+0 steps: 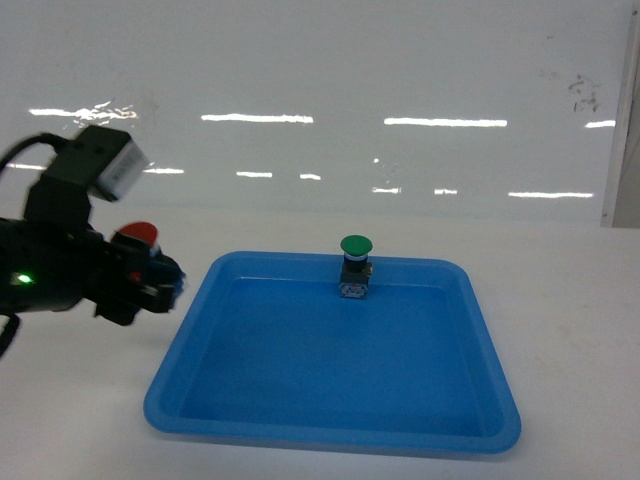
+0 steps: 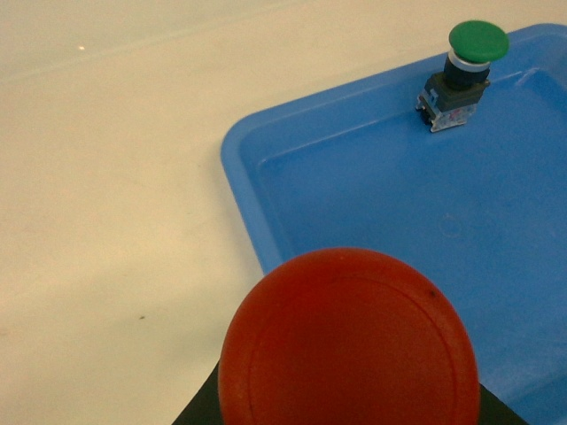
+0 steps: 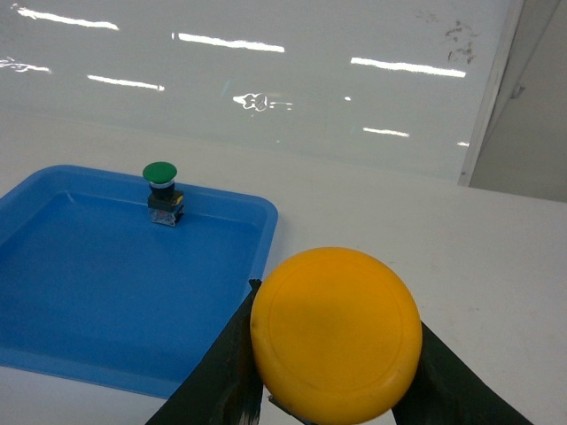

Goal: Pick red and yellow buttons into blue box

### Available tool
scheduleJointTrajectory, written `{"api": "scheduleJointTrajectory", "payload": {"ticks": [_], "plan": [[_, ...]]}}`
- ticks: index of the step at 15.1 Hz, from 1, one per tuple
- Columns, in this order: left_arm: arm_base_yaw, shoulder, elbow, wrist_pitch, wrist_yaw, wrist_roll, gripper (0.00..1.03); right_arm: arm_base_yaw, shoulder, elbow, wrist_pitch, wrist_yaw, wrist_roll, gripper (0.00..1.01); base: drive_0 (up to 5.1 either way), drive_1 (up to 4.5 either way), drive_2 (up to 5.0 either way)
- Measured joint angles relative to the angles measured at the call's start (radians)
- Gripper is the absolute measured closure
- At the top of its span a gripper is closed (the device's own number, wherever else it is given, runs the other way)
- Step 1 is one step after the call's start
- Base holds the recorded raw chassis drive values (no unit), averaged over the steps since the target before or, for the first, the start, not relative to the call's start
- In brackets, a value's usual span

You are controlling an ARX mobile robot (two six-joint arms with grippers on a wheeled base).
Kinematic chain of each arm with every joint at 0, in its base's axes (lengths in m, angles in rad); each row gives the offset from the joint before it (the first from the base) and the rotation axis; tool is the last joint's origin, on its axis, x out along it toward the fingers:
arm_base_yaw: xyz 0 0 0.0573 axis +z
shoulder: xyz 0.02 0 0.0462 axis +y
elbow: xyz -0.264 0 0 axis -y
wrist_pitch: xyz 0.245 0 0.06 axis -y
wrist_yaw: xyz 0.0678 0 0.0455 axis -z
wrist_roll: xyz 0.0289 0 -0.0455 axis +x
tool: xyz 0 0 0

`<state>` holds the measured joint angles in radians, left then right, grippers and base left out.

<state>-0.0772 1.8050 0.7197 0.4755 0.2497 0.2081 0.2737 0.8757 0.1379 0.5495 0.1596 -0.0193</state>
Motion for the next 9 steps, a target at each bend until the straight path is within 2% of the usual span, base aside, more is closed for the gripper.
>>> {"api": "scheduleJointTrajectory", "payload": {"ticks": [4,9], "plan": [[0.055,-0.229,-0.113,-0.011,0.082,0.031,0.79,0.0,0.0,0.0,0.0,0.0,0.0,0.7,0.0,0.0,0.0],[0.09,-0.517,-0.212,-0.068,0.179,0.033,0.79,0.0,0.0,0.0,0.0,0.0,0.0,0.7,0.0,0.0,0.0]]}}
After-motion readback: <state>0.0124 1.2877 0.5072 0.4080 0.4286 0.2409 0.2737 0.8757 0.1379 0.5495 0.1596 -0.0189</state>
